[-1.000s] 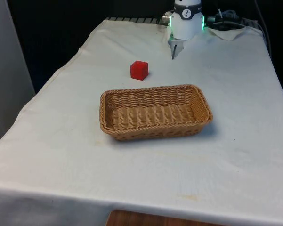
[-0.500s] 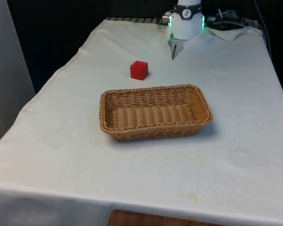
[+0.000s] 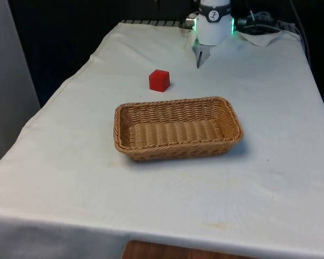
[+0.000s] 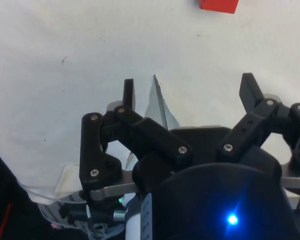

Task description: Pick up the cube and place it into the basket.

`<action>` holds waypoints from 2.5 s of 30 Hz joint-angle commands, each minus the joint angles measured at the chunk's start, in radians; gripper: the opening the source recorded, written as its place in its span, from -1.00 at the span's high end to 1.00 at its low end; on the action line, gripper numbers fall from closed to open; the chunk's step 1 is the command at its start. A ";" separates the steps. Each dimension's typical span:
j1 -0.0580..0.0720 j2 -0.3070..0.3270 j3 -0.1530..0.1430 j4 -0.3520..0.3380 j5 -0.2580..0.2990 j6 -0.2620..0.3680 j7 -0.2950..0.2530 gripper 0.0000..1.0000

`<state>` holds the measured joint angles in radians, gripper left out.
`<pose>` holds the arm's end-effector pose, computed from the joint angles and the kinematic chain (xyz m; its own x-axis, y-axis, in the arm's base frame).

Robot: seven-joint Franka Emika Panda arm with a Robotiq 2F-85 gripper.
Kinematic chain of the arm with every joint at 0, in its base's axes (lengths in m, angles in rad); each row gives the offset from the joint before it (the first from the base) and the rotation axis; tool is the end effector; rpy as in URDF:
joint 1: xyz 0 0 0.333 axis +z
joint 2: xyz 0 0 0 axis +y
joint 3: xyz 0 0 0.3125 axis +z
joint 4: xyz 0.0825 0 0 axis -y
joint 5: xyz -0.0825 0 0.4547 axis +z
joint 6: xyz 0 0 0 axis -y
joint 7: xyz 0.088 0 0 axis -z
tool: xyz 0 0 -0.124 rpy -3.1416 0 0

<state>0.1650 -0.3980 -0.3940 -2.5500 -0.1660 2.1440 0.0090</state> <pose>0.4566 -0.1028 0.3339 0.9930 -0.1147 -0.0281 -0.1151 -0.9933 -0.0124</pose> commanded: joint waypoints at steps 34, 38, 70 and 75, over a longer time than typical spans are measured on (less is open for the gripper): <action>-0.007 0.004 -0.038 -0.071 -0.085 0.079 0.040 -1.00; -0.006 0.006 -0.040 -0.077 -0.083 0.095 0.037 -1.00; -0.010 0.102 -0.083 -0.112 -0.089 0.241 0.008 -1.00; -0.006 0.123 -0.095 -0.109 -0.081 0.252 -0.003 -1.00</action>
<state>0.1590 -0.2750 -0.4890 -2.6590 -0.2470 2.3960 0.0060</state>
